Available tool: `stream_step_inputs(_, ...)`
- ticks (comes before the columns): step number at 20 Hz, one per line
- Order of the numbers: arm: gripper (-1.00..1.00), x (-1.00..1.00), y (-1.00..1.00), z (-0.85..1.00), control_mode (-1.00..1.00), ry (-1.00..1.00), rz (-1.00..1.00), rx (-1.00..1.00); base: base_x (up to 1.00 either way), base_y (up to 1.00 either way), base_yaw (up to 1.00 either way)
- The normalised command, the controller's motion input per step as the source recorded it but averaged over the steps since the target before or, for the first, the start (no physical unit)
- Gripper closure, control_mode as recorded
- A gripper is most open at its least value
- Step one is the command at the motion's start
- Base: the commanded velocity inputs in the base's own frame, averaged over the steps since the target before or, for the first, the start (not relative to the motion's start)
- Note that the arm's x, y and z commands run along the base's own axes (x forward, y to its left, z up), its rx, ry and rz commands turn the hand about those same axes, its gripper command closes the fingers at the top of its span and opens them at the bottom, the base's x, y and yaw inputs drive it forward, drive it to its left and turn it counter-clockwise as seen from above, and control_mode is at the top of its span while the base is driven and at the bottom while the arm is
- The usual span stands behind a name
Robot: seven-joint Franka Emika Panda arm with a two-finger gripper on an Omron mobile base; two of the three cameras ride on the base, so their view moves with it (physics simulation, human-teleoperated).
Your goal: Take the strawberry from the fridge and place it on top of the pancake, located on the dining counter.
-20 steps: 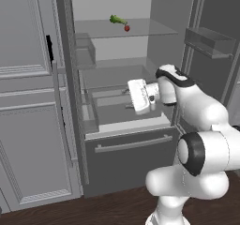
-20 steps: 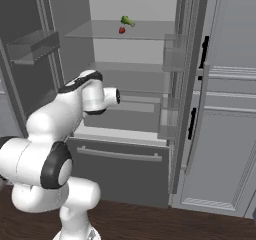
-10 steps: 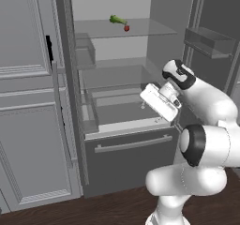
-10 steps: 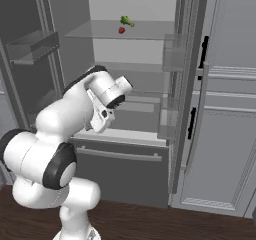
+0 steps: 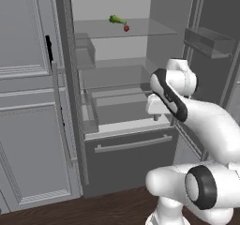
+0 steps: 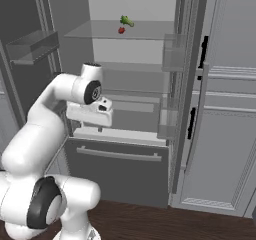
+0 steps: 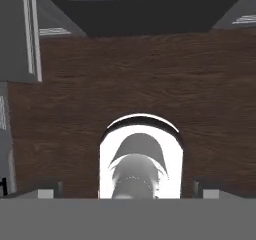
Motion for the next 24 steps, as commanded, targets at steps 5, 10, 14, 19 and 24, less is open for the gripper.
stream_step_inputs(5, -1.00, -0.90, 0.02, 0.46, -1.00, -0.47, 0.22, -0.17, 0.00, 0.00, 0.00)
stream_step_inputs(10, -1.00, -0.94, 0.13, 0.42, -1.00, -0.31, -0.05, 0.00, 0.00, 0.00, 0.00)
stream_step_inputs(14, -1.00, -0.48, 0.06, 0.31, -1.00, -0.13, -0.25, 0.09, 0.00, 0.00, 0.00)
stream_step_inputs(19, -1.00, -0.17, 0.01, 0.11, -1.00, -0.01, -0.24, 0.04, 0.00, 0.00, 0.00)
stream_step_inputs(24, -1.00, -0.06, 0.00, -0.16, -1.00, -0.09, 0.07, 0.20, 0.00, 0.00, 0.00)
